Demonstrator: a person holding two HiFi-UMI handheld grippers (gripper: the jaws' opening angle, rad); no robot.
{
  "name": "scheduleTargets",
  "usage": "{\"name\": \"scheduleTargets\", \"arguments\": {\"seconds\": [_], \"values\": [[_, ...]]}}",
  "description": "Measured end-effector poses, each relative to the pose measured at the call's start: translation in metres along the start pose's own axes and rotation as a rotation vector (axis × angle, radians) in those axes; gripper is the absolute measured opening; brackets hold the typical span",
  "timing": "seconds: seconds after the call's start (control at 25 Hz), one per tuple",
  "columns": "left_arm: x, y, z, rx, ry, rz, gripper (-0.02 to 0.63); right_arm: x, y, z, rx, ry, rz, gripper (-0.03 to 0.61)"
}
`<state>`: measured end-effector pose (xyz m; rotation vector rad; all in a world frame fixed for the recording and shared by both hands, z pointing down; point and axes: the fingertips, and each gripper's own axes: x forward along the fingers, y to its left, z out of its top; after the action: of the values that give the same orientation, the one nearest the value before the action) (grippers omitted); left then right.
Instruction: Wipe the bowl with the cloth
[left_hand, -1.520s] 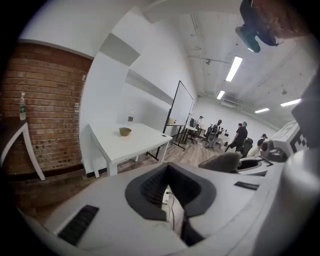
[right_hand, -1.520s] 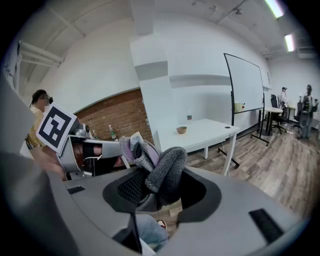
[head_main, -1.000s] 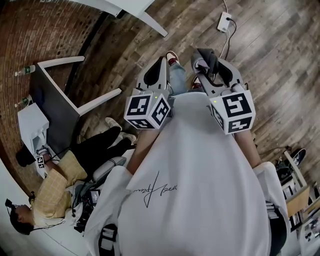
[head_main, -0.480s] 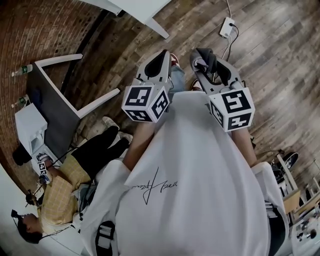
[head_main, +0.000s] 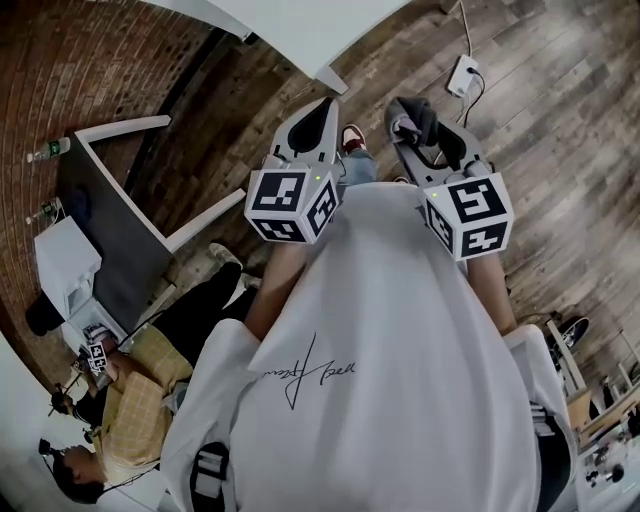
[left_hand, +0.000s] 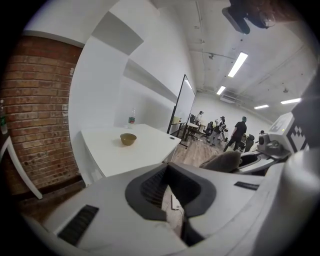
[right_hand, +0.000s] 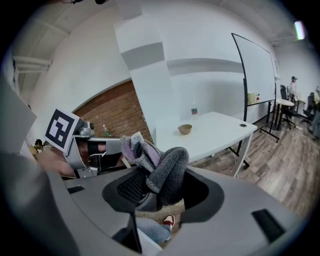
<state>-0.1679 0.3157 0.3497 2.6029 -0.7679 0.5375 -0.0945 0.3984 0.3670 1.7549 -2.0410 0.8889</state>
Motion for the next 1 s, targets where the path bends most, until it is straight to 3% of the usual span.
{"name": "scheduleTargets", "arguments": {"seconds": [0.6,1.0], "values": [[0.026,0.092,0.034,0.017,0.006,-0.004,-0.01,0.096,0.023,0.07,-0.063,0.017,0.014,0.18],[0.022,0.138,0.033,-0.055,-0.008,0.011,-0.012,0.125,0.043,0.081,-0.084,0.067,0.105,0.18]]}}
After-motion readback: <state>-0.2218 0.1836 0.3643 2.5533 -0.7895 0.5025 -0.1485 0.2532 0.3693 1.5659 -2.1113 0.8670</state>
